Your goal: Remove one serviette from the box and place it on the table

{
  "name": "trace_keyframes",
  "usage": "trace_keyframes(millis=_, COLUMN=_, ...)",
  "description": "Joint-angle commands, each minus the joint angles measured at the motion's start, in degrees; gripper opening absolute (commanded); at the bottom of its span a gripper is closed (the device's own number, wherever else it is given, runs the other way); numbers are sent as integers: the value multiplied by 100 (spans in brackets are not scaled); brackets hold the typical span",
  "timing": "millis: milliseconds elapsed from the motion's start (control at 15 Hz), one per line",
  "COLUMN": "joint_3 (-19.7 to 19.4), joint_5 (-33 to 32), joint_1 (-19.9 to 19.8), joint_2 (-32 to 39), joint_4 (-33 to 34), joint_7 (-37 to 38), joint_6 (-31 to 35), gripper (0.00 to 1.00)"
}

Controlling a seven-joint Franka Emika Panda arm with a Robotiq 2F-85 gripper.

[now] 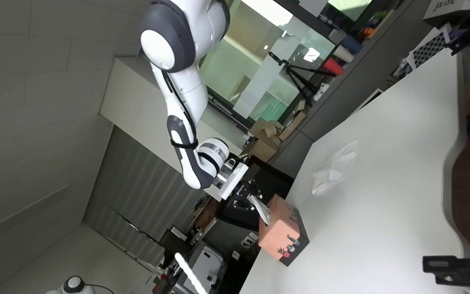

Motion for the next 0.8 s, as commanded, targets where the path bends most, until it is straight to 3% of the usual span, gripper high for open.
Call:
trace_keyframes(millis=0, joint_3=-32, joint_5=8, joint_1=20, joint_2=134, joint_4=375, joint_7=283, joint_6=-350, gripper=5)
trace_keyframes(millis=133, joint_3=-13, joint_5=28, joint_1=-9, joint_2=106, joint_4=441, joint_7=284, joint_6=-510, gripper=0)
trace_keyframes(millis=400, joint_3=-95, joint_5=30, joint_1=-133, joint_2=-18, joint_4=832, joint_7=367, joint_6=-725, gripper=0)
trace_keyframes(millis=733, joint_3=-27, joint_5=103, joint_1=-543, joint_2=-394, joint_4=1517, joint_7=45, joint_6=-1614, gripper=0)
